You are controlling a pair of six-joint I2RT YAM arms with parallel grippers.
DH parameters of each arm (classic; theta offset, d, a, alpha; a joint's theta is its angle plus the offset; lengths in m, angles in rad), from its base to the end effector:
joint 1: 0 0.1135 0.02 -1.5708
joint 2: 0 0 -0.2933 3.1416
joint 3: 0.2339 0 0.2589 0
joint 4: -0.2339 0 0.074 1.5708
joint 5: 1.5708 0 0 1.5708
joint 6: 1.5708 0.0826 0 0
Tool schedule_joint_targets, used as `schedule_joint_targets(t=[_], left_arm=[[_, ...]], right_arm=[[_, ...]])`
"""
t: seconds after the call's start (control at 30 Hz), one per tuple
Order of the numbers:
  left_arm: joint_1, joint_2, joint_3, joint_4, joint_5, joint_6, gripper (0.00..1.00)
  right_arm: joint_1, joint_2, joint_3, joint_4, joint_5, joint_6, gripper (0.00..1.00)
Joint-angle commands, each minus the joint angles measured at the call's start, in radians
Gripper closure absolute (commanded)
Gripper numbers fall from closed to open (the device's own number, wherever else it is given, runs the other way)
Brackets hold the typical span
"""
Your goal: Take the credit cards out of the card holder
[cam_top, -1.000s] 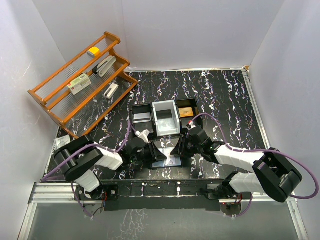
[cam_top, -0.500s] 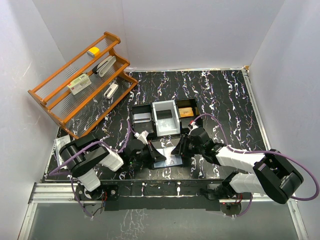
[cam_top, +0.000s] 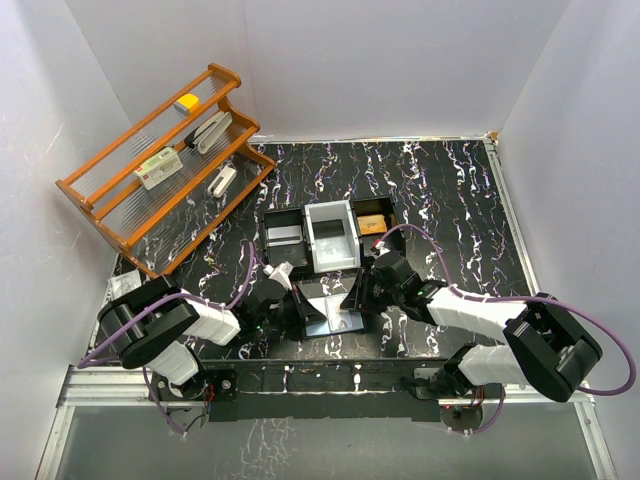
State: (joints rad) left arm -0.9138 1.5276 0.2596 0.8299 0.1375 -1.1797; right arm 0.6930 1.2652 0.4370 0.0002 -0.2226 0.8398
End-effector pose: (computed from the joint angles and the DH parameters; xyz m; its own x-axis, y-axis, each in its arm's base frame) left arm 0.1625 -0.2293 0.1179 -0.8940 -0.3404 -0.2914 0.0884 0.5037 -0.8593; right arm 0.1813 0.1743 0.1344 -0.9277 0.1735 -0.3305 -0.0708 0.7876 0.6121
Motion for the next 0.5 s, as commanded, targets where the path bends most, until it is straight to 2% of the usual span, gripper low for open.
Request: schedule_joint_targets(t=[0.0,0.13,0.33,0.47], left_arm=[[-0.005,-0.009,-0.004,0.000,-0.009,0.024,0.99],[-0.005,0.006,0.009,0.013,-0.002,0.024,0.87],[-0.005,-0.004,0.003,-0.011,-0.018,0.019,0.85],[-0.005,-0.018,0.004,-0.027,-0.025,0.024,0.83]], right_arm=[[0.001,0.026,-0.008,-0.171,0.063,-0.057,0.68],[0.001,0.019,0.022,-0.204,0.057,-0.073,0.68],[0.002,-0.009,0.116,-0.286,0.088,-0.116,0.67],[0.002,0.004,0.141,-0.275,0.060,-0.118,0.67]])
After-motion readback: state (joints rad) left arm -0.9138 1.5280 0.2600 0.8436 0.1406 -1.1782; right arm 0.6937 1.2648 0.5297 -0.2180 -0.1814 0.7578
